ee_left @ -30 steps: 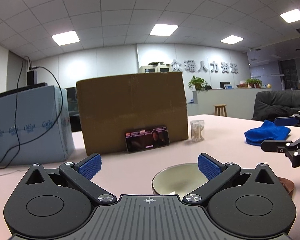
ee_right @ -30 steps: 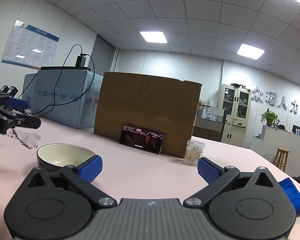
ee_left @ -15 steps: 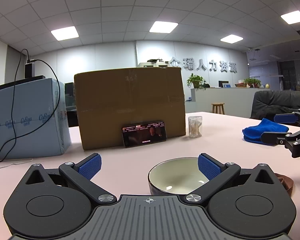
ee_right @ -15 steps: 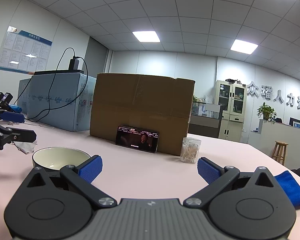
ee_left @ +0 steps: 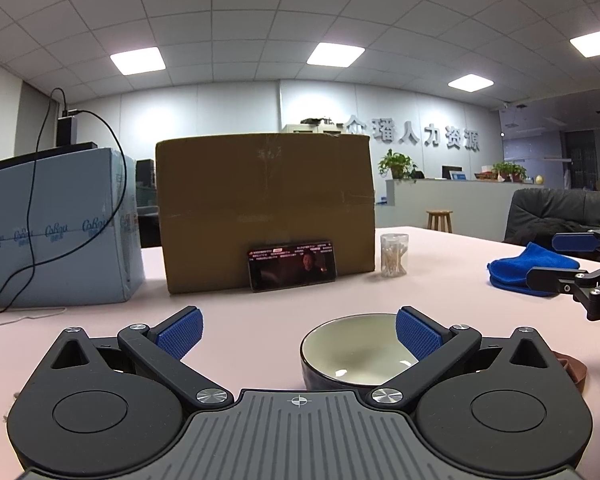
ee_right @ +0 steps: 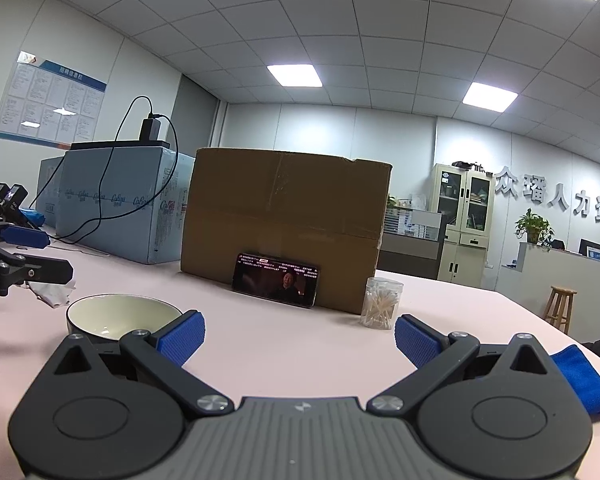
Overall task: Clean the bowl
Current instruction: 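Move the left tool to the dark blue bowl, fingers around its rim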
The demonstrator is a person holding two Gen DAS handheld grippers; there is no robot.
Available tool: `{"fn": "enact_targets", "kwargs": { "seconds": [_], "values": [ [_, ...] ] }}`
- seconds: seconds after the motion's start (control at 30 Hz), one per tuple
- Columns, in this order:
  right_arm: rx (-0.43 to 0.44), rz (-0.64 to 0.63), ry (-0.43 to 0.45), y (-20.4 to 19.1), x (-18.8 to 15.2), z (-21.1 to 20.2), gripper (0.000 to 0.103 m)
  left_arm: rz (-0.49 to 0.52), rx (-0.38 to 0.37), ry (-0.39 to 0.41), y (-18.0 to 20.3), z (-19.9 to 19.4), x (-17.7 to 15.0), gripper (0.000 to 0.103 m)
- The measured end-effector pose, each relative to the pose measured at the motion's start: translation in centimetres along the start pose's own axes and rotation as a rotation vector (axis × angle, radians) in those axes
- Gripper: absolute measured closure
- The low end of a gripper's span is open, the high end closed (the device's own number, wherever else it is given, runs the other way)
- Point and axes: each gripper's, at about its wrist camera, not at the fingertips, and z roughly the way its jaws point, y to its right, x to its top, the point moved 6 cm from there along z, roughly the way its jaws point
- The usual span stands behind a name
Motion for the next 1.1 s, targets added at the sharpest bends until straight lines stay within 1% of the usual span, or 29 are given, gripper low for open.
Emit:
{"fn": "enact_targets", "kwargs": {
  "seconds": [0.23,0.6,0.8,1.03,1.1],
  "values": [
    [0.003,0.031,-0.014,0.5,-0.1,0.2,0.0,-0.017,-0.038,-0.008,-0.2,0.3,-0.4,0.0],
    [-0.021,0.065,-0.001,1.2,-0.3,0.1,0.0,-0.02,-0.057,-0.044,-0.1,0.4,-0.9,0.0],
    [-0.026,0.074,-0.007,1.4,-0.3,0.2,0.0,-0.024,-0.06,-0.041,-0.1,0.2,-1.0,0.0],
    [-0.008,0.085,-0.045,1.5,-0.5,0.9,0.0,-0.099,-0.071,-0.05,-1.1,0.2,-1.5,0.0],
    [0.001,0.096,-0.06,1.6,-0.6,1.1,0.0,-0.136,-0.081,-0.068,-1.5,0.4,-1.8,0.0]
  ]
}}
